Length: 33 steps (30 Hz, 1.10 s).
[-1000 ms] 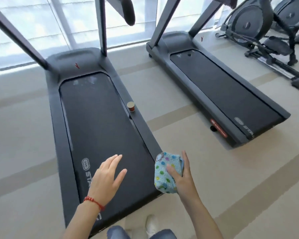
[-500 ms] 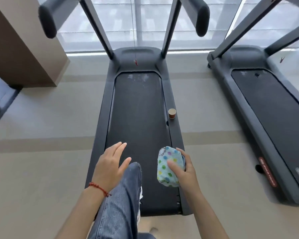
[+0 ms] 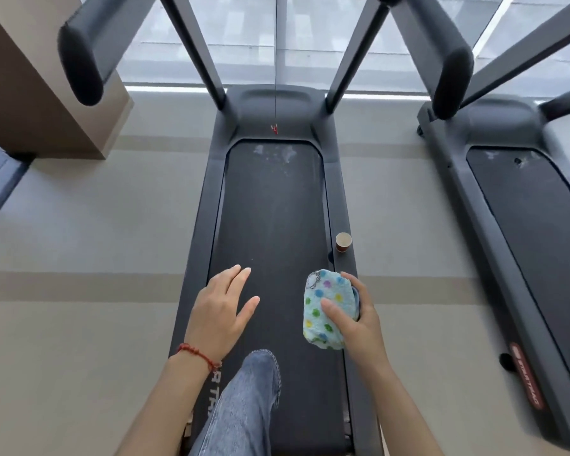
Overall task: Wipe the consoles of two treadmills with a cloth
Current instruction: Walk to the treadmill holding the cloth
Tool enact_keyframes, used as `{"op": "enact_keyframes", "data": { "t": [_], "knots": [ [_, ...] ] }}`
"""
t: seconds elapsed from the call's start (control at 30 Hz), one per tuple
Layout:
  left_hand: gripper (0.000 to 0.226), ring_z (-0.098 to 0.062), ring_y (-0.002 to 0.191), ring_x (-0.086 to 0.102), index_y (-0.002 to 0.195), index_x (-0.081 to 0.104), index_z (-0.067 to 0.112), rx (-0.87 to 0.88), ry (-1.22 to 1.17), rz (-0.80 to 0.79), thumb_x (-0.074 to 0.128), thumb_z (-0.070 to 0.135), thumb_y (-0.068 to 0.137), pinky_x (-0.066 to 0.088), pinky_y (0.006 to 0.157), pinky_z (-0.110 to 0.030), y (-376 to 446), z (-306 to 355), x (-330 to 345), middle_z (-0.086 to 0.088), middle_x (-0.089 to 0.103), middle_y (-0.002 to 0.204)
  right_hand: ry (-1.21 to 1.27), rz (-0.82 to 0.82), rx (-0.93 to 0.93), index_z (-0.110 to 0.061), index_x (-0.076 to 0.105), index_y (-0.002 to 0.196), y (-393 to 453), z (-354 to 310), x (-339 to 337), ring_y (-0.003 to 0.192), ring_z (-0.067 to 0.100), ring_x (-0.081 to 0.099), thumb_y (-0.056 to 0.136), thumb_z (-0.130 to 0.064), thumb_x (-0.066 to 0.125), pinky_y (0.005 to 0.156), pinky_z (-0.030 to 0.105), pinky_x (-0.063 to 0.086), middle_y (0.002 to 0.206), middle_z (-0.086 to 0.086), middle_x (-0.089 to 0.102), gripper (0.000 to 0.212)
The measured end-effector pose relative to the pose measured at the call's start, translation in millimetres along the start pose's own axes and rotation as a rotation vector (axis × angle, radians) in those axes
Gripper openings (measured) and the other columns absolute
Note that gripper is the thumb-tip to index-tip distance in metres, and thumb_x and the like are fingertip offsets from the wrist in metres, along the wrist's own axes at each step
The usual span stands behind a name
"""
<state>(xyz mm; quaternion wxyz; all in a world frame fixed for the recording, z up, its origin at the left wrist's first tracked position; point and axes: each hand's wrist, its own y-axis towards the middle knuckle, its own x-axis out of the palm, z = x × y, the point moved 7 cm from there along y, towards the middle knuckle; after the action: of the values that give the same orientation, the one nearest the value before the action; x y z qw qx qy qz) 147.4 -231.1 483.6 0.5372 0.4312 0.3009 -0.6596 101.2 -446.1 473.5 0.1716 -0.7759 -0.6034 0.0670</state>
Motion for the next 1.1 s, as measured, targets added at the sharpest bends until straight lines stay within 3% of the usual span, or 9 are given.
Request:
{"op": "enact_keyframes", "data": {
  "t": [0.2, 0.4, 0.53, 0.7, 1.0, 1.1],
  "knots": [
    [0.068, -0.027, 0.107, 0.059, 0.122, 0.058, 0.006, 0.099, 0.047, 0.012, 0.016, 0.053, 0.098, 0.052, 0.081, -0.040, 95, 7, -75, -0.011, 0.060, 0.119, 0.022, 0.030, -0.008, -0.030, 0.052, 0.117, 53, -89, 41, 0.094, 0.016, 0.066, 0.079, -0.008, 0.072, 0.062, 0.027, 0.056, 0.113, -0.001, 0.060, 0.048],
    [0.068, -0.025, 0.109, 0.056, 0.123, 0.058, 0.006, 0.103, 0.046, 0.082, 0.016, 0.053, 0.098, 0.050, 0.085, -0.039, 164, 16, -124, -0.011, 0.060, 0.120, 0.000, 0.031, 0.007, -0.031, 0.052, 0.118, 96, -155, 56, 0.099, 0.018, 0.064, 0.070, -0.019, 0.076, 0.065, 0.030, 0.058, 0.115, -0.001, 0.059, 0.055],
    [0.066, -0.024, 0.110, 0.054, 0.124, 0.057, 0.006, 0.108, 0.033, 0.115, 0.019, 0.053, 0.097, 0.048, 0.087, -0.038, 209, 19, -134, -0.011, 0.059, 0.121, 0.000, 0.037, -0.019, -0.029, 0.051, 0.117, 138, -187, 55, 0.097, 0.017, 0.064, 0.080, -0.004, 0.069, 0.061, 0.024, 0.056, 0.114, 0.001, 0.058, 0.049],
    [0.053, -0.022, 0.111, 0.051, 0.124, 0.057, 0.007, 0.095, 0.060, 0.128, 0.038, 0.042, 0.090, 0.050, 0.086, -0.039, 280, 24, -132, -0.011, 0.059, 0.122, -0.002, 0.020, -0.033, -0.029, 0.051, 0.118, 204, -220, 53, 0.095, 0.017, 0.065, 0.079, -0.005, 0.069, 0.062, 0.026, 0.056, 0.113, 0.000, 0.059, 0.049],
    [0.053, -0.030, 0.102, 0.062, 0.119, 0.061, 0.004, 0.068, 0.138, 0.155, 0.038, 0.041, 0.088, 0.054, 0.076, -0.041, 409, 35, -149, -0.014, 0.063, 0.115, -0.009, -0.046, -0.075, -0.028, 0.052, 0.116, 326, -298, 68, 0.090, 0.014, 0.067, 0.079, -0.003, 0.068, 0.062, 0.028, 0.057, 0.109, -0.002, 0.061, 0.047],
    [0.061, -0.029, 0.101, 0.062, 0.118, 0.062, 0.005, 0.073, 0.165, 0.169, 0.024, 0.048, 0.097, 0.054, 0.075, -0.039, 443, 24, -155, -0.013, 0.063, 0.115, -0.006, -0.051, -0.092, -0.028, 0.052, 0.116, 363, -318, 80, 0.088, 0.012, 0.067, 0.080, -0.003, 0.068, 0.061, 0.027, 0.057, 0.108, -0.003, 0.061, 0.047]
  ]
}}
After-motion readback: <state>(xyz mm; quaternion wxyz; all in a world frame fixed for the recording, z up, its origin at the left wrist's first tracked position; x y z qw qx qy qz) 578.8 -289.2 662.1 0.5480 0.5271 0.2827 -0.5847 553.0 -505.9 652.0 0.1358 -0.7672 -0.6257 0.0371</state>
